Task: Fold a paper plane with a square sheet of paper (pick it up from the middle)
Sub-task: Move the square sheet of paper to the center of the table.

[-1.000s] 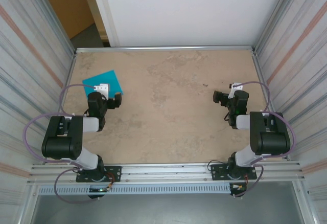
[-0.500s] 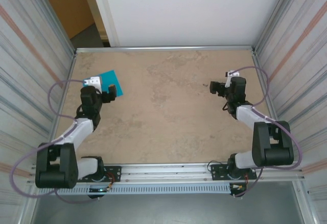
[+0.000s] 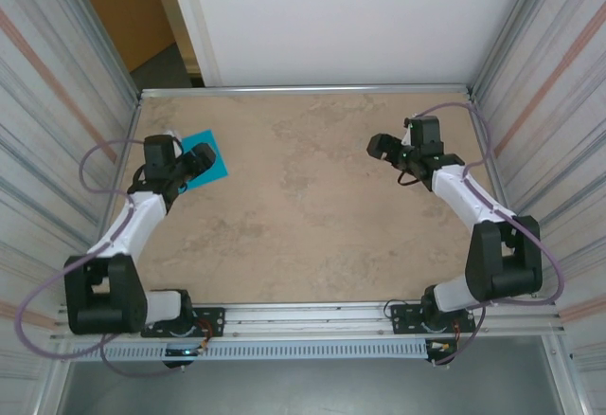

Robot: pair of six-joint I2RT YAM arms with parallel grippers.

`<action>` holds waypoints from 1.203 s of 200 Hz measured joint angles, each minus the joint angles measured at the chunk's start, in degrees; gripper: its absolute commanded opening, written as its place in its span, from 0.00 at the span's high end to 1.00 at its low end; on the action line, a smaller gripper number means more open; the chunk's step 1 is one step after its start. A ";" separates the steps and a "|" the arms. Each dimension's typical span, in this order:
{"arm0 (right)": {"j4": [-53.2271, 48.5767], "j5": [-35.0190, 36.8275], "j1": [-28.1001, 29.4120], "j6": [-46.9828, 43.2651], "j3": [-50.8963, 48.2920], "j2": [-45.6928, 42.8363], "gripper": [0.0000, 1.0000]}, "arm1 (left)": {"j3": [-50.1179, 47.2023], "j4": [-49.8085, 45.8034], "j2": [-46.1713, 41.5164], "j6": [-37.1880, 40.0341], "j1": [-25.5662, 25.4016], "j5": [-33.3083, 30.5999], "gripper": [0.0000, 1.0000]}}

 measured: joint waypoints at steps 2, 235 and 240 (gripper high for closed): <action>-0.20 -0.26 0.07 0.42 0.09 0.22 0.13 | 0.11 -0.04 0.59 -0.50 0.24 0.09 0.34; -4.76 -6.75 6.25 7.87 4.04 10.51 0.23 | 27.06 -14.36 38.12 -3.54 5.77 1.40 0.86; -4.76 -6.75 6.25 7.87 4.04 10.51 0.23 | 27.02 -14.47 38.12 -3.69 5.77 1.68 0.86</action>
